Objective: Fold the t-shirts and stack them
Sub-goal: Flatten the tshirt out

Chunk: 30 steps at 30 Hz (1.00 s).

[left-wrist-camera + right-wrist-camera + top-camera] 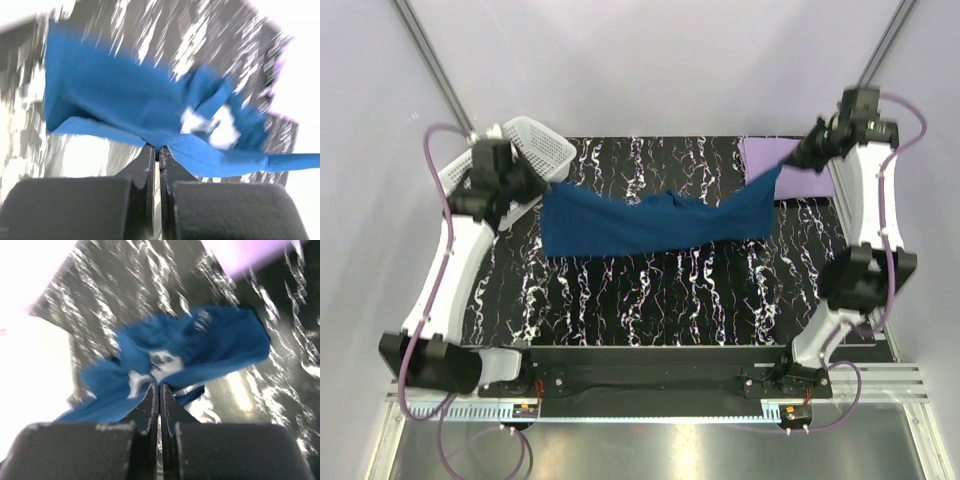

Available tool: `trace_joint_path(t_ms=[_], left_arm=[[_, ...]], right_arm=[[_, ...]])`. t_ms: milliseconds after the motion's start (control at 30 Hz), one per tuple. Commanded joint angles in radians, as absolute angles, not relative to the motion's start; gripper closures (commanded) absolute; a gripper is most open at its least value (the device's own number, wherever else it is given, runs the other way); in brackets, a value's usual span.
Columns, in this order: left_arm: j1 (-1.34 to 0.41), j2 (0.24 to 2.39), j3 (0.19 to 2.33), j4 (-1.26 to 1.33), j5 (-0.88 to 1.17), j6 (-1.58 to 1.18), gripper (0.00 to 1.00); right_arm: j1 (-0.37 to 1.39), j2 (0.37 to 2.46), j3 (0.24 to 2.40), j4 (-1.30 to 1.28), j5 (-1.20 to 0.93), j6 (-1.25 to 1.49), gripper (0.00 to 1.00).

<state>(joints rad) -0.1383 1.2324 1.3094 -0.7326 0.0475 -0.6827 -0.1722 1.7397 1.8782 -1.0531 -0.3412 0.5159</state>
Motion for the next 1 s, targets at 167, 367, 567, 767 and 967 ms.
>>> trace_joint_path(t_ms=[167,367,567,767,967], left_arm=[[0.026,1.602,1.788,-0.345,0.269,-0.621,1.0],[0.104,1.787,2.097,-0.073,0.535,-0.756,1.0],[0.169,1.861,2.342,0.098,0.571,-0.938,1.0],[0.225,1.778,2.255,0.173,0.6,-1.049,1.0],[0.242,1.571,2.007,0.175,0.655,-1.043,1.0]], right_arm=[[-0.19,2.216,2.834,-1.105,-0.497,0.753,1.0],[-0.212,2.076,2.596,-0.537,-0.597,0.954,1.0],[-0.258,2.043,2.721,-0.361,-0.621,1.063,1.0],[-0.299,1.934,2.623,-0.304,-0.635,1.098,1.0],[-0.318,1.795,2.6,-0.391,-0.627,1.036,1.0]])
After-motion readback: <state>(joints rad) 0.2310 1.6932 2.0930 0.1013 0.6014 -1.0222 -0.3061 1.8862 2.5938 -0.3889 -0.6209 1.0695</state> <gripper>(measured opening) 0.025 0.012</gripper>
